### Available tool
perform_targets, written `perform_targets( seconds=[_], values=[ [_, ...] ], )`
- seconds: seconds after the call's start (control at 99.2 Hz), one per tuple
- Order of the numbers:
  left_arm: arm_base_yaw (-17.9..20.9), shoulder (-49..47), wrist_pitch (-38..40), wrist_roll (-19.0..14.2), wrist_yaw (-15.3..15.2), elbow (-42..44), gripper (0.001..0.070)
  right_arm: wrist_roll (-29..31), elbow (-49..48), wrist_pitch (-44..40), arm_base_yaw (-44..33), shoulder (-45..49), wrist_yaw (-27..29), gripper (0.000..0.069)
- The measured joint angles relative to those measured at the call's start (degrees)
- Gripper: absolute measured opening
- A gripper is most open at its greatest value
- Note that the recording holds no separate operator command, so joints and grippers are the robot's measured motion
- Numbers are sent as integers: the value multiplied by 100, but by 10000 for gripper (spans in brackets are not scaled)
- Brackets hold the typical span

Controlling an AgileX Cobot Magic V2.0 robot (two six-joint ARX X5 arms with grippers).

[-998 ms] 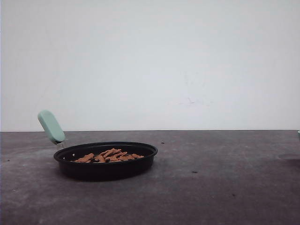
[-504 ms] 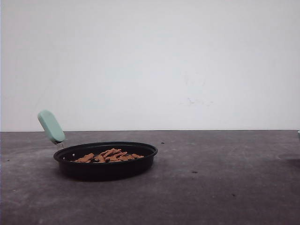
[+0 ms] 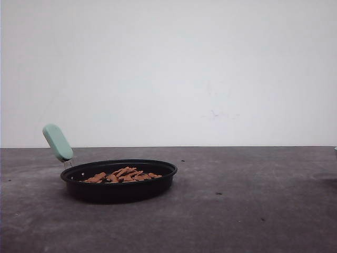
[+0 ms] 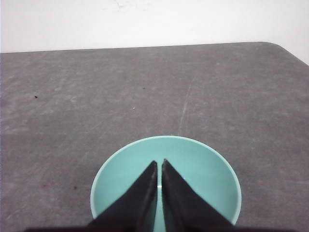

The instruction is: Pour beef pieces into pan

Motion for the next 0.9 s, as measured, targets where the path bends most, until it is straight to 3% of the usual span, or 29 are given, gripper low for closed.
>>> perform_targets(
  seconds=[0.192,0.897],
  values=[
    [0,-26,-446,-68,11,-234,32,0,0,2,0,-2,2,14],
    [0,-28,-328,42,63,-273,32,0,2,4,0,0,2,14]
  ],
)
